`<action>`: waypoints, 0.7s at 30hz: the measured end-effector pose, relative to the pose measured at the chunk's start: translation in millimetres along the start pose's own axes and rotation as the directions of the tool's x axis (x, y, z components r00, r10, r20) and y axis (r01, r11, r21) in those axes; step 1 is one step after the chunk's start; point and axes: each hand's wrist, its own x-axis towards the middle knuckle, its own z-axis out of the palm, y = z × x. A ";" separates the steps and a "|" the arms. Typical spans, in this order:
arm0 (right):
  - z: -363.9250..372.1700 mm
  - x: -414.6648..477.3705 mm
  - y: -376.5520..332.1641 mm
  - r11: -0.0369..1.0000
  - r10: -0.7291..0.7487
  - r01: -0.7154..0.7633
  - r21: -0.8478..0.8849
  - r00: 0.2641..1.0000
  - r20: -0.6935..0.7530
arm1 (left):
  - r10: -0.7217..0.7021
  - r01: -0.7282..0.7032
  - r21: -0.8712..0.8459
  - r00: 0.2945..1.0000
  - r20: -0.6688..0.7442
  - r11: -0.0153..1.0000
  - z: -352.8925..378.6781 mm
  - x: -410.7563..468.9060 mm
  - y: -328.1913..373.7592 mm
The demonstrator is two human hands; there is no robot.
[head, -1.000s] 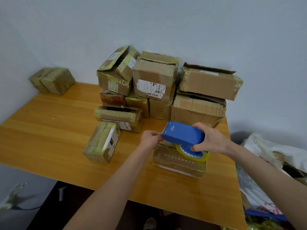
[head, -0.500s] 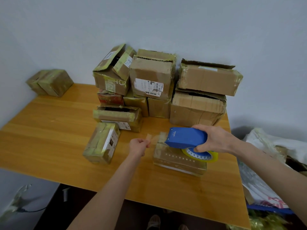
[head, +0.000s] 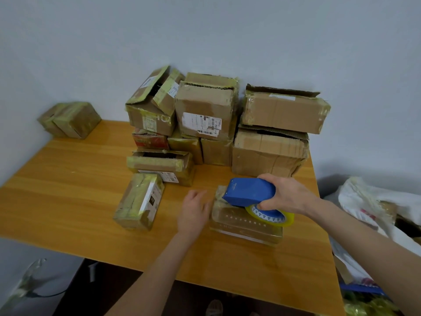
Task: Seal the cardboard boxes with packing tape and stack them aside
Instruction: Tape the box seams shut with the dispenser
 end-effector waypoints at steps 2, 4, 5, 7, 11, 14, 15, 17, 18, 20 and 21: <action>-1.7 0.7 1.4 1.000 -0.005 0.005 -0.023 1.000 0.006 | 0.290 -0.292 0.002 0.951 0.106 0.957 1.2 -8.1 18.2; -2.0 0.4 0.6 0.999 -0.015 0.015 -0.052 1.000 0.011 | 0.350 -0.377 0.042 0.891 0.290 0.925 10.2 -13.6 24.1; -1.7 0.0 -0.6 0.997 -0.020 0.021 -0.079 1.000 0.010 | 0.336 -0.385 0.085 0.877 0.345 0.919 14.1 -14.1 22.3; -1.1 0.3 -1.5 0.991 -0.019 0.019 -0.133 1.000 0.000 | 0.291 -0.386 0.178 0.868 0.402 0.905 18.0 -12.8 17.3; -4.2 0.7 -1.8 0.994 -0.031 0.033 -0.107 0.999 0.024 | 0.295 -0.431 0.286 0.860 0.416 0.856 17.1 -12.3 18.1; -12.9 -5.4 1.0 0.993 -0.042 0.049 -0.111 0.998 0.056 | 0.278 -0.431 0.324 0.862 0.423 0.842 16.9 -11.3 17.3; -18.8 -8.9 4.9 0.990 -0.033 0.041 -0.131 0.997 0.064 | 0.275 -0.437 0.344 0.860 0.430 0.831 16.0 -10.6 17.0; -30.8 -16.4 18.2 0.989 0.004 0.008 -0.149 0.997 0.083 | 0.276 -0.458 0.380 0.853 0.444 0.804 14.2 -9.7 16.7; -34.9 -20.5 24.9 0.990 0.025 -0.011 -0.139 0.995 0.101 | 0.275 -0.466 0.389 0.848 0.454 0.795 14.3 -9.6 16.2; -35.2 -26.7 33.9 0.992 0.055 -0.039 -0.123 0.991 0.125 | 0.270 -0.475 0.397 0.840 0.471 0.785 14.6 -10.6 17.3; -33.6 -27.8 34.4 0.991 0.061 -0.045 -0.127 0.991 0.121 | 0.269 -0.476 0.398 0.839 0.473 0.784 15.2 -11.3 17.9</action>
